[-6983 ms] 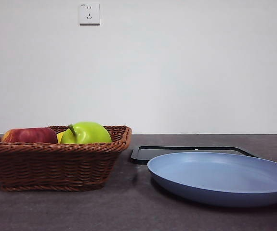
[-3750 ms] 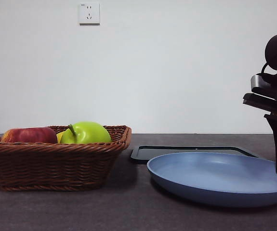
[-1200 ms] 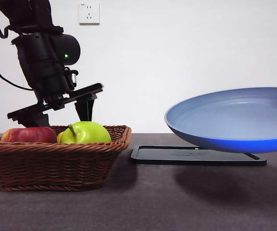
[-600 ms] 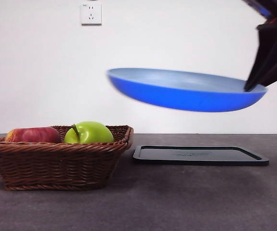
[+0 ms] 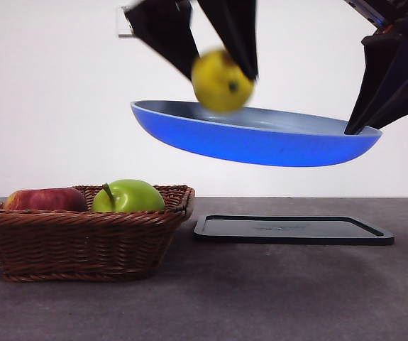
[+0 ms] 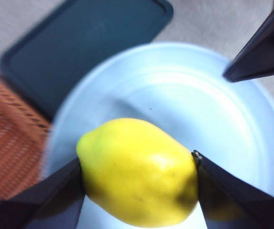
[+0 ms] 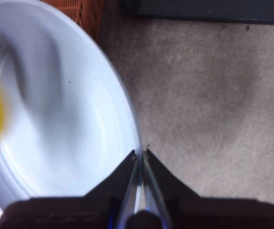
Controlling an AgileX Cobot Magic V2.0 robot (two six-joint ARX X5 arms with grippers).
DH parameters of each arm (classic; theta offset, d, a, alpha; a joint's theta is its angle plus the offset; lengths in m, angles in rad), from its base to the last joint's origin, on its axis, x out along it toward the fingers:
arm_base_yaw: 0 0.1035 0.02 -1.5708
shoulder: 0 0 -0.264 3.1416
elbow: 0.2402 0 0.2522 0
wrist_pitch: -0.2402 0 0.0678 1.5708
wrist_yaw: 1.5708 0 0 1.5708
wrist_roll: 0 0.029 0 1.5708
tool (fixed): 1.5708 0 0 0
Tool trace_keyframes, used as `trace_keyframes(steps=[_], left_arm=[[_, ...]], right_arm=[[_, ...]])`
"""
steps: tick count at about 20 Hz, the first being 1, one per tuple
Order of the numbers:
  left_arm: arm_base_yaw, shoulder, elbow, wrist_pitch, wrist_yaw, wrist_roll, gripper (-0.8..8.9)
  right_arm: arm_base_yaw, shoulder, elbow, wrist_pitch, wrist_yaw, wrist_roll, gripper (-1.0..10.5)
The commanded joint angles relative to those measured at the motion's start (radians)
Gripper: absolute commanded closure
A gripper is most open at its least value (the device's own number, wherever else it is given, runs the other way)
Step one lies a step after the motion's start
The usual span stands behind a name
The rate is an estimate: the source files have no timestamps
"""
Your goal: Take the lemon from the basket,put the lemon in the plate,hand out the plate
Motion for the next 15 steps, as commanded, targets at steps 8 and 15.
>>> trace_keyframes(steps=[8, 15], left_arm=[[-0.071, 0.099, 0.010, 0.007, 0.005, -0.022, 4.80], [-0.071, 0.092, 0.010, 0.000, 0.053, -0.053, 4.24]], right_arm=[[0.003, 0.010, 0.017, 0.005, -0.002, 0.006, 9.4], [0.002, 0.013, 0.017, -0.003, -0.002, 0.018, 9.4]])
